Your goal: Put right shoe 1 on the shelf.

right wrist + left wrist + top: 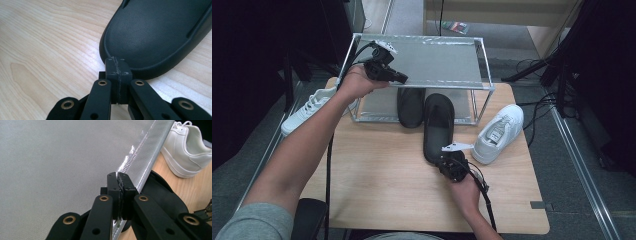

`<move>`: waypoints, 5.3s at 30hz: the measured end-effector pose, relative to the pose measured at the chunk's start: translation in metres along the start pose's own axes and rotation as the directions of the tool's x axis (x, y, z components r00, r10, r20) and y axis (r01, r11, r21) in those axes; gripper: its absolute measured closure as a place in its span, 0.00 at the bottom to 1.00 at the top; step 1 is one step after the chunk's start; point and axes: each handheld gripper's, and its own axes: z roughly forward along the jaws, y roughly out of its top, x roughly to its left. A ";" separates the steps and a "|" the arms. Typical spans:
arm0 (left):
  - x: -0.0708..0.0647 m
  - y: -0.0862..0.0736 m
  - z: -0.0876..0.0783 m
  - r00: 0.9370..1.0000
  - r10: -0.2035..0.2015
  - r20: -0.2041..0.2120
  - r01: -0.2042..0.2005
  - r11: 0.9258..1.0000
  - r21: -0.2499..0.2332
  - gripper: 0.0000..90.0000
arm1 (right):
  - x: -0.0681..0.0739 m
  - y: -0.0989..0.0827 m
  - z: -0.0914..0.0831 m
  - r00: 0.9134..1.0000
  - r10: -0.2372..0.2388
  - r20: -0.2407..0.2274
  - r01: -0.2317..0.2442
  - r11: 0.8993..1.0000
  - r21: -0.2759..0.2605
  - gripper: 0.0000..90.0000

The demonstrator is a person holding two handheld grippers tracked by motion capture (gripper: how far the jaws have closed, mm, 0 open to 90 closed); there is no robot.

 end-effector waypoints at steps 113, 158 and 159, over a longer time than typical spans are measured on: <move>0.005 -0.002 -0.002 0.996 -0.086 0.028 0.087 0.996 -0.033 0.79 | -0.047 0.075 0.031 0.995 0.070 0.066 -0.064 0.993 -0.095 1.00; -0.091 -0.119 -0.019 0.986 -0.102 0.133 0.105 0.994 -0.017 0.40 | -0.047 0.023 -0.088 0.978 -0.128 -0.167 0.090 0.971 -0.221 0.48; -0.091 -0.123 -0.018 0.986 -0.103 0.128 0.105 0.994 -0.010 0.40 | -0.047 0.022 -0.088 0.977 -0.130 -0.168 0.092 0.972 -0.218 0.48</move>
